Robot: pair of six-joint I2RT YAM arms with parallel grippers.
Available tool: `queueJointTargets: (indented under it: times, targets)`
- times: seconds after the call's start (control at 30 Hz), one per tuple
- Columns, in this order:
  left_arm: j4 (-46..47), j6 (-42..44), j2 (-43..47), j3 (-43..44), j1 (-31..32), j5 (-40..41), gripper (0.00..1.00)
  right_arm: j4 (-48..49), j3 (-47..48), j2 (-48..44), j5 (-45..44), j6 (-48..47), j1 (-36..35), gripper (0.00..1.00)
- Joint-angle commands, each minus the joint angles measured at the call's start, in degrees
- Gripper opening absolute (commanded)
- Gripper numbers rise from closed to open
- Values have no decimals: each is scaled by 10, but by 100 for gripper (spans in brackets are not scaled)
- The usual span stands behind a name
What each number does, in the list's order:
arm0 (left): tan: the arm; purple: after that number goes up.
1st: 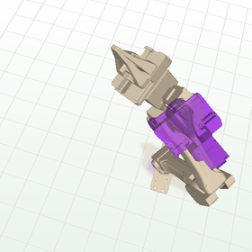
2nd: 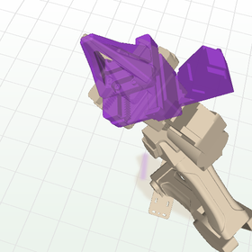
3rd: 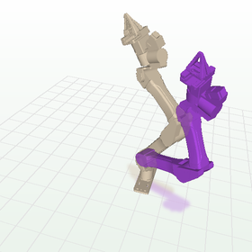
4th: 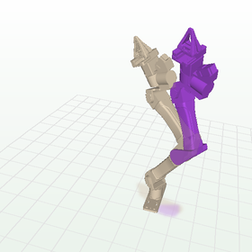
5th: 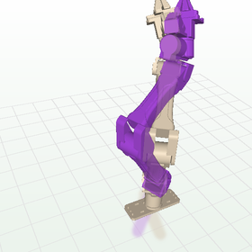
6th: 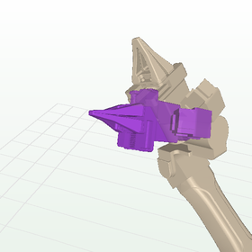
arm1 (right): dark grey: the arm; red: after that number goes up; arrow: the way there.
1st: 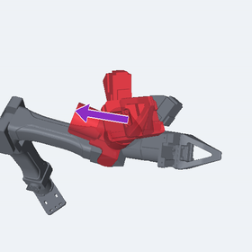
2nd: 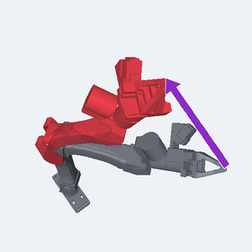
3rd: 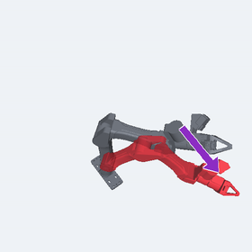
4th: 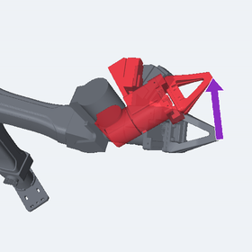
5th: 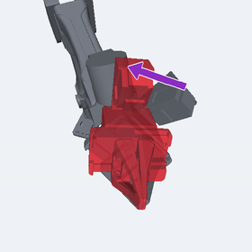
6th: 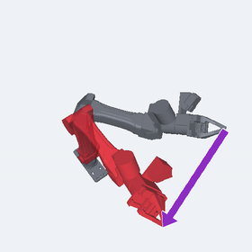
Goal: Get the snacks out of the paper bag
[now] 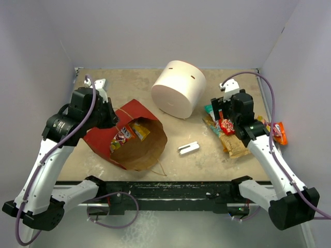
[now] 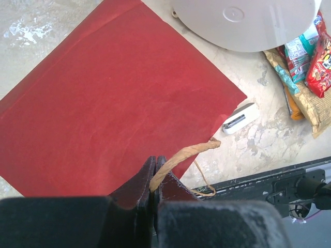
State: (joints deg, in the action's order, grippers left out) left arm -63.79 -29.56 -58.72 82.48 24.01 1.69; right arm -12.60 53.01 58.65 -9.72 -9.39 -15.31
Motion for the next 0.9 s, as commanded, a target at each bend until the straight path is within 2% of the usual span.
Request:
queueJointTargets:
  times: [0.0, 0.07, 0.13, 0.33, 0.53, 0.73, 0.87]
  targets:
    - [6, 8, -1, -2, -3, 9, 0, 23, 21, 13, -112, 44, 3, 92]
    - [7, 16, -6, 2, -2, 3, 0, 16, 22, 26, -168, 50, 8, 95]
    - [10, 23, -9, 4, -2, -6, 0, 17, 15, 39, -178, 50, 32, 96]
    - [18, 53, -8, -7, -3, -40, 0, 22, 2, 99, -118, 31, 179, 91]
    - [18, 97, -6, -22, -3, -60, 0, 16, -10, 199, -107, -5, 261, 85]
    - [19, 121, -3, -24, 6, -47, 0, 19, -23, 250, -151, -29, 294, 85]
    - [14, 128, -1, -22, 13, -26, 0, 70, -38, 266, -168, -57, 314, 86]
